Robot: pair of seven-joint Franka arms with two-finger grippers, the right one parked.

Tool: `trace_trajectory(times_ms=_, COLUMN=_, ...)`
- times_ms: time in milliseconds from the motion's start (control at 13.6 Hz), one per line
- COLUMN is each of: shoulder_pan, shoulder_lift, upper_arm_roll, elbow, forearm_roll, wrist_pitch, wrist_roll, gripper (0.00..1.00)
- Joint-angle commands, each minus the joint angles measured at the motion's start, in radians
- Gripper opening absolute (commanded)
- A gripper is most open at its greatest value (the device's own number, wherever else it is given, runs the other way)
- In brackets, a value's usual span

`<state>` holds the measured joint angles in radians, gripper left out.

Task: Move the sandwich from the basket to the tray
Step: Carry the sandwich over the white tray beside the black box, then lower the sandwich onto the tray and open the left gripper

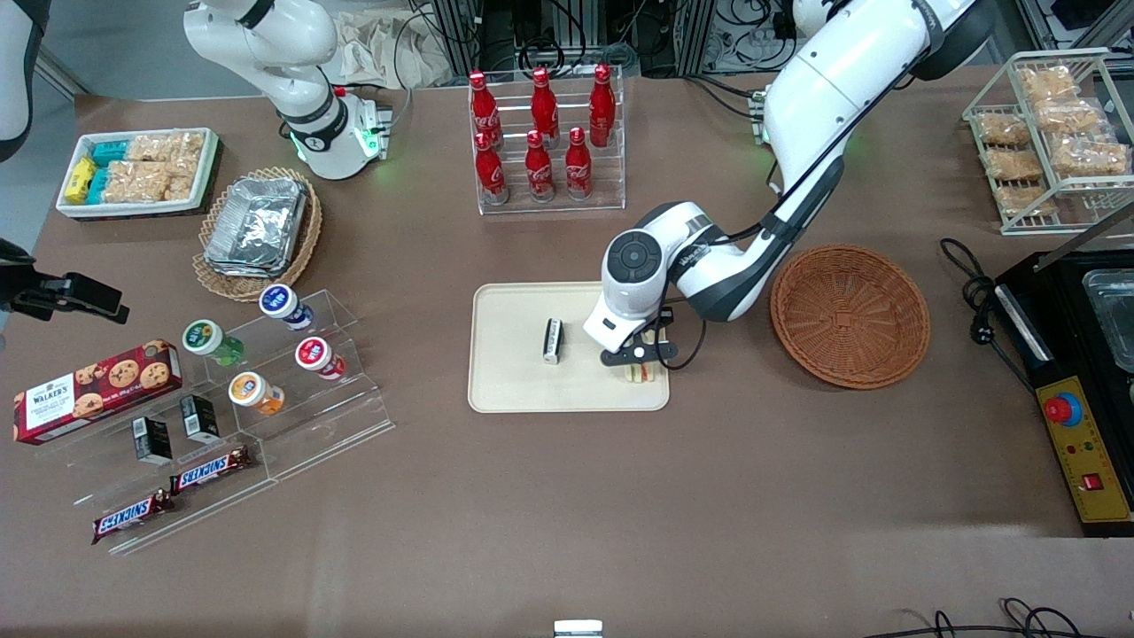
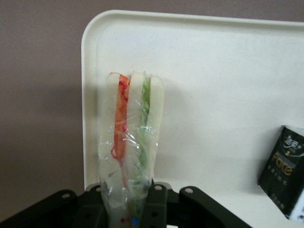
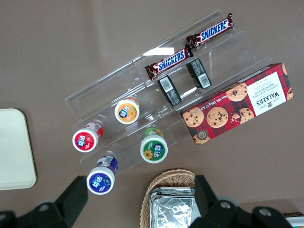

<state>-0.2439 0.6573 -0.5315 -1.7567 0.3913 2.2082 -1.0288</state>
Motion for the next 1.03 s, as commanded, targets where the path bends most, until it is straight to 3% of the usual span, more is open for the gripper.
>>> trace_trajectory(times_ms=0, shoulder_pan=-0.005, shoulder_lift=0.010, upper_arm_roll=0.001, elbow=0.019, forearm_roll=0.026, wrist_pitch=0.004, wrist_roll=-0.028, gripper=1.00)
trace_trajectory(times_ms=294, shoulder_pan=0.003, shoulder_lift=-0.019, upper_arm_roll=-0.001, elbow=0.031, forearm_roll=0.021, wrist_pitch=-0.008, wrist_roll=-0.028, gripper=1.00)
trace_trajectory(times_ms=587, shoulder_pan=0.006, shoulder_lift=-0.106, upper_arm_roll=-0.004, elbow=0.098, forearm_roll=0.003, wrist_pitch=-0.143, wrist_roll=-0.027, gripper=1.00)
trace_trajectory(times_ms=954, shoulder_pan=0.080, shoulder_lift=-0.269, upper_arm_roll=0.010, elbow=0.241, forearm_roll=-0.132, wrist_pitch=-0.393, wrist_roll=-0.008, gripper=1.00)
